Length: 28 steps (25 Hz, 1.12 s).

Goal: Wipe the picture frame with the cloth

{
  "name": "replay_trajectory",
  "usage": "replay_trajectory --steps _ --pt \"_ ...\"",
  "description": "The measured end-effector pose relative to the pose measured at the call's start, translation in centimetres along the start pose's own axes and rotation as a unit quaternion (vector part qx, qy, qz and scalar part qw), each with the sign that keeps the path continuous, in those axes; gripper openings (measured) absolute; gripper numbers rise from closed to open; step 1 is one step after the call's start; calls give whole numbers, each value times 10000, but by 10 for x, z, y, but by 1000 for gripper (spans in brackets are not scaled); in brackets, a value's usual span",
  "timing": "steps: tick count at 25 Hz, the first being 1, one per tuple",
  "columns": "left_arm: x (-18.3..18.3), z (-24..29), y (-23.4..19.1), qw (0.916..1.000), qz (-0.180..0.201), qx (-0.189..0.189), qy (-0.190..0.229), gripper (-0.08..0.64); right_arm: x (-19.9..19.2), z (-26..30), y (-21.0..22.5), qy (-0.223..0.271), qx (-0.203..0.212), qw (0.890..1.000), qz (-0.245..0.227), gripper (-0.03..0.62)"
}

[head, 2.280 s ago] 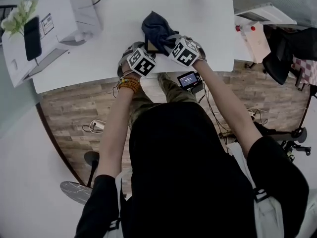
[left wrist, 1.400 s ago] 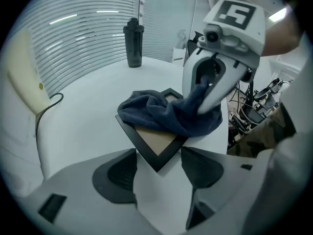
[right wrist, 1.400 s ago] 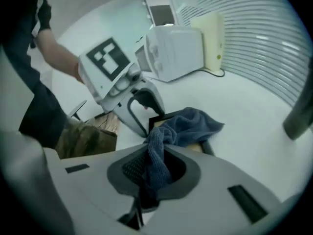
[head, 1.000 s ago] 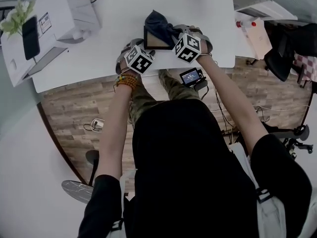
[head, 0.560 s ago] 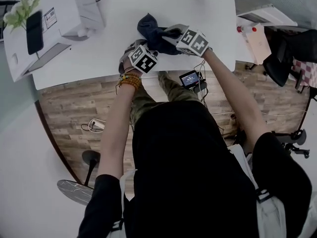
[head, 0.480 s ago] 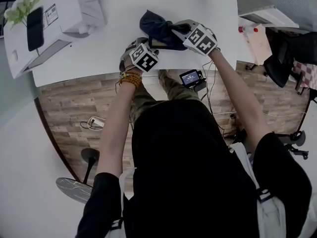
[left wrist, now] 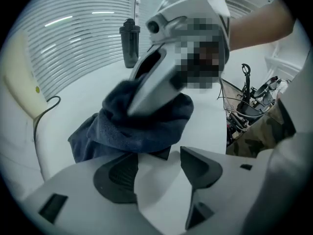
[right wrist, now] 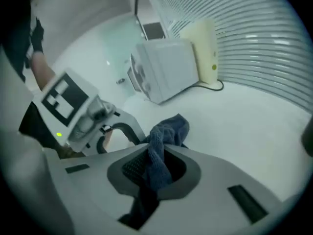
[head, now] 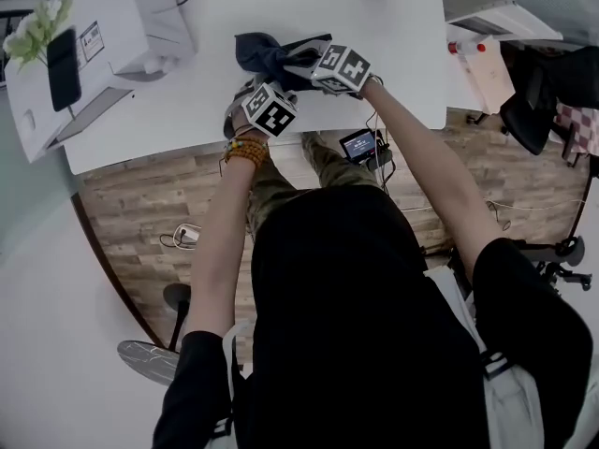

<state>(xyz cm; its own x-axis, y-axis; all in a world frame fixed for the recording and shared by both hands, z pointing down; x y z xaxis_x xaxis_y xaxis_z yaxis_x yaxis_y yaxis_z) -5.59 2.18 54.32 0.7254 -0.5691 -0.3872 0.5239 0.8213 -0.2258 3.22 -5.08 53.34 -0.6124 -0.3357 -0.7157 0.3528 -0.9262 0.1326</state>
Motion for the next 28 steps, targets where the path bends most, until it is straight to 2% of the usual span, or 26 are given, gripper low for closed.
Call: replay_trajectory --steps 1,2,3,5,7,9,12,15,18,20,21,22,24,25,28 --pt "1 0 -1 10000 12 11 -31 278 -1 -19 10 187 35 9996 211 15" --pt "1 1 -2 10000 24 25 -44 276 -3 -39 20 219 -194 9995 147 15" --pt "1 1 -2 10000 37 44 -43 276 -8 -59 28 61 -532 9985 -117 15" --pt "1 1 -2 10000 45 54 -25 276 -28 -79 33 -621 -1043 9888 -873 15" --pt "0 0 -1 10000 14 0 -29 276 -49 -73 26 -1006 -1178 9779 -1406 15" --pt "0 0 0 10000 1 -49 -45 276 -58 -60 10 -833 -1081 9784 -1554 15" --pt "1 0 -2 10000 6 -49 -48 276 -47 -36 -13 -680 -702 9819 -1625 14" --pt "1 0 -1 10000 -9 -19 -46 276 -26 -11 -30 -615 -348 9875 -1411 14" --pt "2 0 0 10000 -17 -57 -36 276 -9 -2 -39 -656 60 9885 -1361 15" --pt "1 -1 1 10000 -14 -69 -33 276 -6 -15 -30 -452 83 9912 -1241 15" --pt "1 0 1 10000 -7 -75 -36 276 -7 -26 -20 -315 -145 9936 -1076 15" --pt "2 0 1 10000 8 -79 -34 276 -10 -38 -6 -258 -543 9940 -915 15" --pt "4 -1 0 10000 49 -74 10 276 -20 -55 20 -545 -1458 9847 -789 15" --pt "5 -2 0 10000 65 -60 42 276 -27 -55 27 -783 -1726 9787 -791 15" --pt "5 -2 0 10000 63 -43 43 276 -35 -32 20 -996 -1899 9726 -900 15"
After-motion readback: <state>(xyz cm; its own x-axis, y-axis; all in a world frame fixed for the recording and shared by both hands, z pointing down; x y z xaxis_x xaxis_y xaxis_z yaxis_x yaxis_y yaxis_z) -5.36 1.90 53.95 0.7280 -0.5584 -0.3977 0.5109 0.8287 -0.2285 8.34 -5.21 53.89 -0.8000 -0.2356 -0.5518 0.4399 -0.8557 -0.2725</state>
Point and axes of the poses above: the fingertips, and each gripper's own axes: z forward along the fingers, y to its right, x out of its top, the point moved 9 cm from there along -z, backward along the fingers, and after that the axes turned 11 degrees about -x, right-handed, at the moved point
